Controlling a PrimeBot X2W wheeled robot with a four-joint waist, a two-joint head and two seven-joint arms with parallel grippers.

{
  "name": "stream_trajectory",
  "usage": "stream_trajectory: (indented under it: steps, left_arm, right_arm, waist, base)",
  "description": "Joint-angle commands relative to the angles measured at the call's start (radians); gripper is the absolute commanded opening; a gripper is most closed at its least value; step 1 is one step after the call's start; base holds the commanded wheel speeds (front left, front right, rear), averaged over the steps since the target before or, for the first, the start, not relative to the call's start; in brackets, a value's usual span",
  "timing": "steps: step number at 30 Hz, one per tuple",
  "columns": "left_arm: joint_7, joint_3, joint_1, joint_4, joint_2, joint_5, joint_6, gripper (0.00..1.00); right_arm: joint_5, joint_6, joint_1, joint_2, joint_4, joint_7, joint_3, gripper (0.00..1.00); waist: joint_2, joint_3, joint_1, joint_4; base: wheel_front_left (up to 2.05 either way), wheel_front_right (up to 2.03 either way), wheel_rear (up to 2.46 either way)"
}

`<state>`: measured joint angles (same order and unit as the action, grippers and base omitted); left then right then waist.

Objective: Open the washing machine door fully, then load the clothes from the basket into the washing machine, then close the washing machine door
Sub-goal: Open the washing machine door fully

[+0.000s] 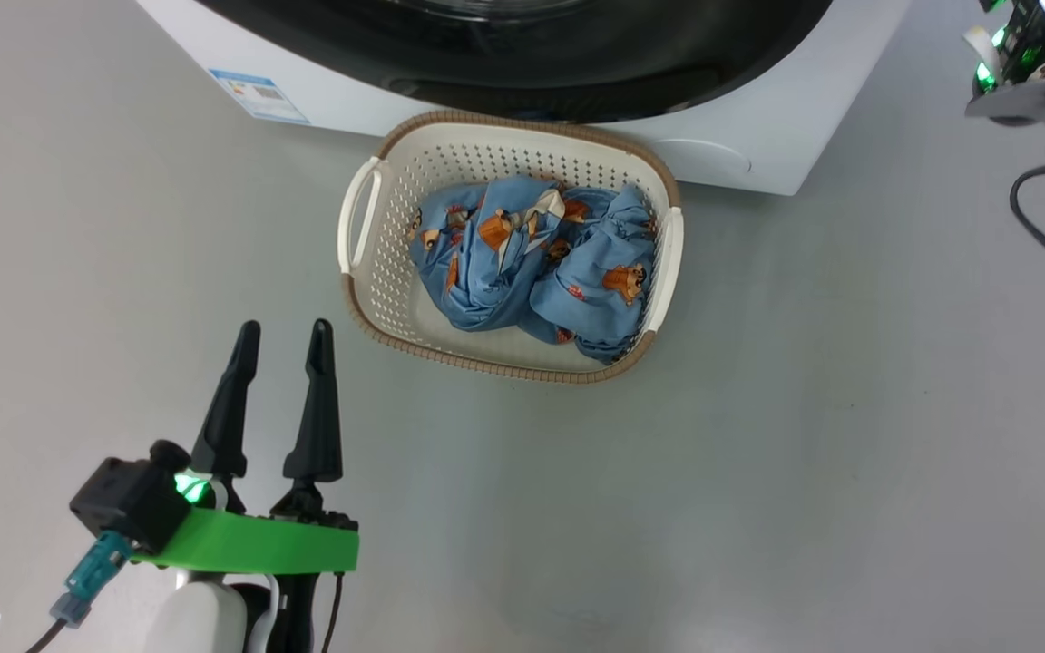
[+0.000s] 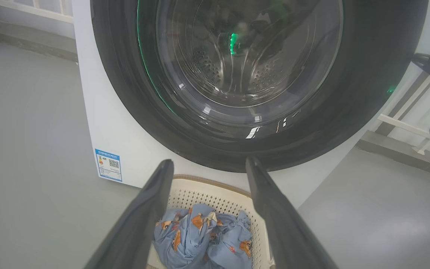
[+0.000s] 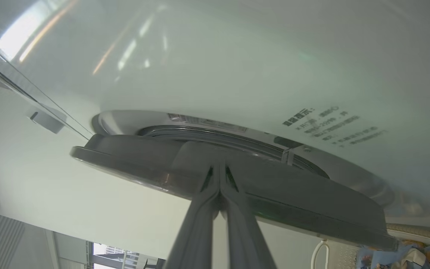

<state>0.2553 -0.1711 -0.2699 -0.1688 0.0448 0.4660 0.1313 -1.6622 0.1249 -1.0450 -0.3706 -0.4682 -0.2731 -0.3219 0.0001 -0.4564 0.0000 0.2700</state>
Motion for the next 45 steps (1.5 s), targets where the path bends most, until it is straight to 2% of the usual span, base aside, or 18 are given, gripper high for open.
stream_trajectory:
  steps: [1, 9, 25, 45]
  left_arm:
    - [0.006, 0.027, -0.025, 0.018, 0.015, 0.012, -0.001, 1.00]
    - [0.006, 0.009, -0.041, 0.020, 0.013, 0.016, -0.001, 1.00]
    - [0.006, -0.010, -0.062, 0.024, 0.009, 0.028, -0.001, 1.00]
    - [0.006, -0.001, -0.042, 0.000, 0.006, 0.017, -0.001, 1.00]
  right_arm:
    - [0.010, 0.006, -0.027, 0.017, 0.020, -0.014, -0.001, 0.00]
    - [0.047, 0.006, -0.085, 0.035, -0.014, -0.060, 0.004, 0.00]
    - [0.096, 0.006, -0.140, 0.044, -0.023, -0.065, 0.001, 0.00]
    - [0.084, 0.006, -0.028, 0.067, 0.009, -0.148, -0.067, 0.00]
  waist:
    - [-0.0001, -0.010, 0.0000, 0.005]
    - [-0.0001, -0.035, 0.0000, 0.018]
    - [-0.0001, -0.075, 0.0000, 0.042]
    - [-0.0001, -0.003, 0.0000, 0.028]
  base:
    - [0.00, 0.00, 0.00]
    - [0.00, 0.00, 0.00]
    - [0.00, 0.00, 0.00]
    - [0.00, 0.00, 0.00]
